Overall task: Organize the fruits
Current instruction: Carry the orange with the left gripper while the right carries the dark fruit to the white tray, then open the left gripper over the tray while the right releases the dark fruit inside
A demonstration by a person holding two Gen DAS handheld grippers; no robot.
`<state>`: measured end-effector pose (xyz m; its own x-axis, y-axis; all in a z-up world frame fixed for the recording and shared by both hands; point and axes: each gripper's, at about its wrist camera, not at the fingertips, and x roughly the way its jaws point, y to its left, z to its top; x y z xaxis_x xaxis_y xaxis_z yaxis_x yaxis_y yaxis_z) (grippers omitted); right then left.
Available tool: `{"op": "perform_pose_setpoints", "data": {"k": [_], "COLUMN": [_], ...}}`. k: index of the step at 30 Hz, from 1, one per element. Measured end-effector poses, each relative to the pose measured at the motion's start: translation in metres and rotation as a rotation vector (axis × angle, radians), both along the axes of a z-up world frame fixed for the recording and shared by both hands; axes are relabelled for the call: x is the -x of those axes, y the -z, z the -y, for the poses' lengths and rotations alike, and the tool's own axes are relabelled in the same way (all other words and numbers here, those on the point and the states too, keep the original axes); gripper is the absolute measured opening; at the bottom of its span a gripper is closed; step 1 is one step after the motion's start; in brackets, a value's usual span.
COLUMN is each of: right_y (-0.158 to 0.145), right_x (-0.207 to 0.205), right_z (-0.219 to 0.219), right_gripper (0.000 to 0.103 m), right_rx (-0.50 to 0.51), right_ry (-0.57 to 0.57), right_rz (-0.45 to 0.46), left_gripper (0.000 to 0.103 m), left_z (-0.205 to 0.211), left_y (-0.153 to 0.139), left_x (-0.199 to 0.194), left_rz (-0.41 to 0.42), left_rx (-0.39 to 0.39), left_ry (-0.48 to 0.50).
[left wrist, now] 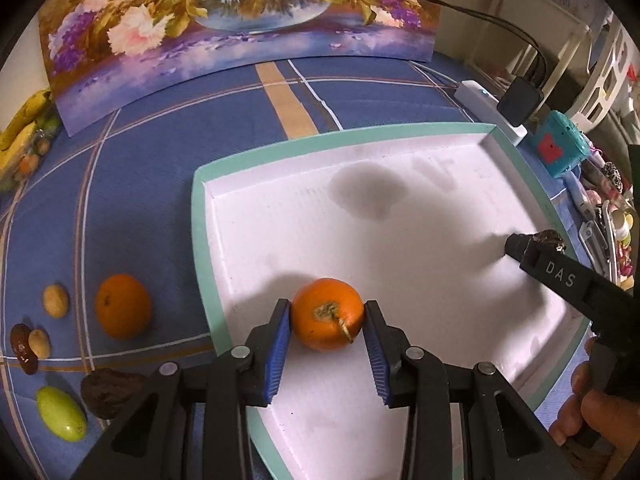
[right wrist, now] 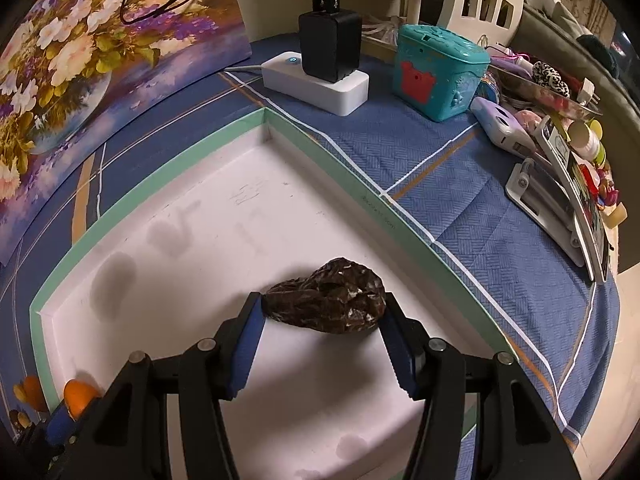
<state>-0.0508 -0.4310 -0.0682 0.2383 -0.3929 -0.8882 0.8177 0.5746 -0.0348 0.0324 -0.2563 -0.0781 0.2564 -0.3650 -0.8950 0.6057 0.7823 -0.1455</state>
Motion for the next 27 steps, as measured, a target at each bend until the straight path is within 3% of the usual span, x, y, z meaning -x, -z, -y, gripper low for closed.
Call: {"op": "perform_pose_setpoints", "data": {"k": [3,8,19,21,23,26,27], "right_y": [0.000,0.001,-0.004,-0.003,-0.005,-0.008,-0.008], "right_x": [0.000,0.000,0.001,0.000,-0.001,-0.002,-0.002], "right_z": [0.001,0.000,0.000,-0.002,-0.003,-0.006,-0.007], "right_gripper": [0.059,0.060,0.061,0.070,0.073,0.078,0.086], "right_rx": [-0.005,0.003,-0.012,-0.017,-0.011,0.001,0.008], "right_ry": [-0.002,-0.006,-0.008,-0.017,-0.026,-0.041,-0.043], "right_rz": [0.002,-0.001,0.008,0.009,0.015,0.023,0.029], "left_gripper": [0.041,0.053,0.064,0.071,0.079,0.084,0.084], "left_z": [-0.003,-0.007,-0.019,-0.024,-0.030,-0.041,-0.047], "left_y": [-0.001,-0.008,-0.042,-0.046,-0.047,-0.045,-0.043], "left_x": [-0.001,-0.004,0.000,-0.002,-0.007,-0.020,-0.026], "left_rz": [-0.015,-0.016,0.023,0.035,0.053,0.050,0.038], "left_rx": [0.001,0.019,0.062,0.065,0.043,0.010,0.001], "left_ry": [-0.010,-0.020,-0.055,-0.077,-0.116,-0.180,-0.209]}}
